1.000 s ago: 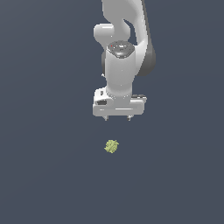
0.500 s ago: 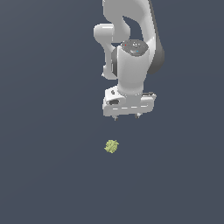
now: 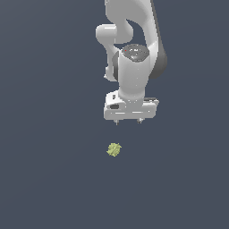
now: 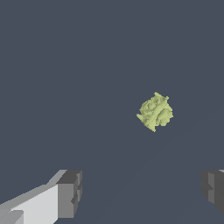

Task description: Pick up the object and move it to a goal position.

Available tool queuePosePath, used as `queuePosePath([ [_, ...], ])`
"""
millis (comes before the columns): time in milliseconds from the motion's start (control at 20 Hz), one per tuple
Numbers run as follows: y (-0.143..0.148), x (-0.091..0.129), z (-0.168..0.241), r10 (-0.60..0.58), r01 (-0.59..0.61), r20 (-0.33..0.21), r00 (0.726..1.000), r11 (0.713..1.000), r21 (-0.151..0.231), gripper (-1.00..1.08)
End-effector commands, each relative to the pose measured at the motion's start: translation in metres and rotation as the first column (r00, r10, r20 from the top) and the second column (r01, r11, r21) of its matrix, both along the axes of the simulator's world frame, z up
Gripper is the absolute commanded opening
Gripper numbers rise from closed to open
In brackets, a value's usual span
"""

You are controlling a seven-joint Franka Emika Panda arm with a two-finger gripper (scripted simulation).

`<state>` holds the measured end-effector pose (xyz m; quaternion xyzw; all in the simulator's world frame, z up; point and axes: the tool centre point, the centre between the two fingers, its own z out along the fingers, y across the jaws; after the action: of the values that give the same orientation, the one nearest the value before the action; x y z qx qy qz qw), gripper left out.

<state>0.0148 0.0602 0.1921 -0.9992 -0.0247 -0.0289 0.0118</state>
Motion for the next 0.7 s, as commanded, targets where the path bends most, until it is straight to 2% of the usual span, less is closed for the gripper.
queuePosePath([
  [0,-0.003,0.004,-0.005,-0.037,0.037,-0.005,0.999,0.999,0.002,1.00],
  [350,-0.017,0.020,-0.029,-0.202,0.202,-0.024,0.979,0.979,0.007,1.00],
  [650,-0.034,0.037,-0.058,-0.387,0.387,-0.043,0.921,0.922,0.002,1.00],
])
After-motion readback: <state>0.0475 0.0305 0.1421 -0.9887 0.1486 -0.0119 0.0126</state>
